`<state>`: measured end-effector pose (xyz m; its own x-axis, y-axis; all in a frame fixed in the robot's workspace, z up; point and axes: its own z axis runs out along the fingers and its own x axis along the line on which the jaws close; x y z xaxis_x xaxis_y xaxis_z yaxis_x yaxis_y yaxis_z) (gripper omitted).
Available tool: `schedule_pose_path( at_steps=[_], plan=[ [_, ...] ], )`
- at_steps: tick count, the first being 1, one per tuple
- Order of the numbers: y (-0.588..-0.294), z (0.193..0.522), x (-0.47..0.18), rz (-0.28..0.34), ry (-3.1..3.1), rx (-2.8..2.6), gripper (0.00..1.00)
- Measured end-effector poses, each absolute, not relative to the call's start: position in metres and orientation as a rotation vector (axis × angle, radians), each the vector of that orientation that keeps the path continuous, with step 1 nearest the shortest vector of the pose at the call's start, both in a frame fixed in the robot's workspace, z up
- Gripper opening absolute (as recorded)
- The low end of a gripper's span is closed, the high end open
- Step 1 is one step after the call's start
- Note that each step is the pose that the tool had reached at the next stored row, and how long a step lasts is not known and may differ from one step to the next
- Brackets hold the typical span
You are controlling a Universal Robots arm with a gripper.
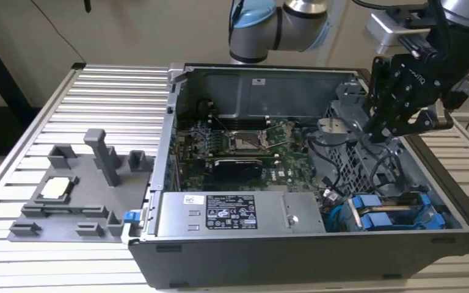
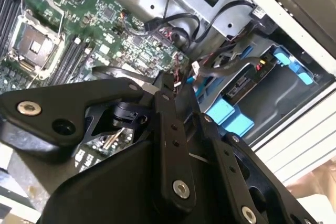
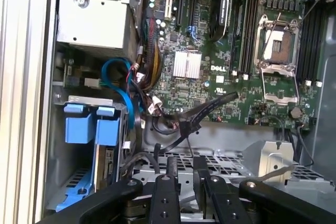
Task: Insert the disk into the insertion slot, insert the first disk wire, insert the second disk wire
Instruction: 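Insert the first disk wire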
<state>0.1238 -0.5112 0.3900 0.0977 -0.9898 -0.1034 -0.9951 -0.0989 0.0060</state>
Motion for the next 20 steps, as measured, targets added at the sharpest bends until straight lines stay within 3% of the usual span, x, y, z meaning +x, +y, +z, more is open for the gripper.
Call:
schedule_pose_path(
  at_steps=[20],
  plan=[
    [-0.52, 0.383, 0.093, 0.141, 2.011, -2.287, 0.27]
  ],
)
